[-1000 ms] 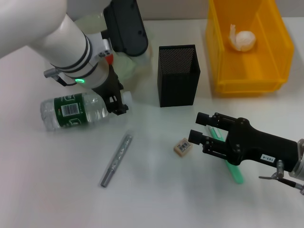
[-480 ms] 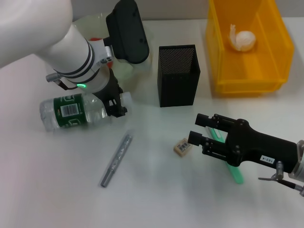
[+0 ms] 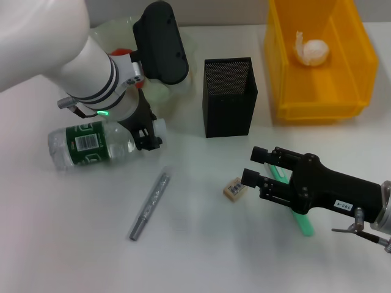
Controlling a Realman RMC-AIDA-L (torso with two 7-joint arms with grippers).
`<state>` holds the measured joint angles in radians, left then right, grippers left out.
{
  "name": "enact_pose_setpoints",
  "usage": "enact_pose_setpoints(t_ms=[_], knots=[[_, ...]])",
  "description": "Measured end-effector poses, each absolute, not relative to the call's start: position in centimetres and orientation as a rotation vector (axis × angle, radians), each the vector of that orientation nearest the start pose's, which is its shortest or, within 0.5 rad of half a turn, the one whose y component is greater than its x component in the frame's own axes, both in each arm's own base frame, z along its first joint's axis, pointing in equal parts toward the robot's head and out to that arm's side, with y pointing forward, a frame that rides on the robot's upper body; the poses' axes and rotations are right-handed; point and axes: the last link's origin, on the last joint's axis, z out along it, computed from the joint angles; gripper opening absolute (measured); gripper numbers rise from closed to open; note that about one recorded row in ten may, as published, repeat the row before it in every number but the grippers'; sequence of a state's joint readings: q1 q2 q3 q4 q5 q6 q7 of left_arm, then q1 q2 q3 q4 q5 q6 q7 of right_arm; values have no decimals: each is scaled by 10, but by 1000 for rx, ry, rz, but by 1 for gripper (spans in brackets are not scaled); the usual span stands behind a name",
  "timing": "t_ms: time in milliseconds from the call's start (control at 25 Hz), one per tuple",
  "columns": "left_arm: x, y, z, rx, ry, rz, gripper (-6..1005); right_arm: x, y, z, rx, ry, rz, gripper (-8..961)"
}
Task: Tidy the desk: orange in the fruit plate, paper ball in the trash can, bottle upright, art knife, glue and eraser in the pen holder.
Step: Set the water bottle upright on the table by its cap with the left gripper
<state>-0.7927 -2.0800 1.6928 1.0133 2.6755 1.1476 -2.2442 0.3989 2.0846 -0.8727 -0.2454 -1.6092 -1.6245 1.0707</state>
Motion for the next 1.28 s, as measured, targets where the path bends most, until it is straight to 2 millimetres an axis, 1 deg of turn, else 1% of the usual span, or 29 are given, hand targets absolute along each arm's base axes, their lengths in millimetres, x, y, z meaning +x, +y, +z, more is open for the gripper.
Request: enact_pose_setpoints(t_ms=[80, 200, 400, 560, 640, 840, 1000, 1120, 1200, 1280], knots=[[-166, 392, -70, -2664, -76, 741, 445, 278, 254, -54, -2582, 783, 1153, 635], [-160, 389, -62, -2657, -87, 670, 444, 278, 254, -54, -2582, 783, 1153, 635], [-149, 380, -31, -2606, -135, 461, 444, 277, 257, -54, -2584, 776, 1148, 635], [-147, 371, -3, -2585, -234, 277, 443, 274, 261, -55, -2588, 769, 1141, 636], [-152, 367, 8, -2571, -284, 218, 443, 273, 263, -56, -2592, 768, 1140, 636], [-169, 355, 26, -2555, -393, 91, 443, 270, 266, -58, -2603, 757, 1135, 633], [-185, 349, 41, -2523, -486, -86, 441, 268, 269, -59, -2608, 756, 1128, 634], [-192, 343, 52, -2499, -531, -226, 440, 265, 270, -62, -2616, 759, 1133, 634], [-197, 340, 59, -2482, -541, -282, 439, 264, 271, -63, -2620, 759, 1130, 634], [-204, 337, 63, -2468, -560, -294, 439, 264, 272, -63, -2622, 760, 1125, 635]])
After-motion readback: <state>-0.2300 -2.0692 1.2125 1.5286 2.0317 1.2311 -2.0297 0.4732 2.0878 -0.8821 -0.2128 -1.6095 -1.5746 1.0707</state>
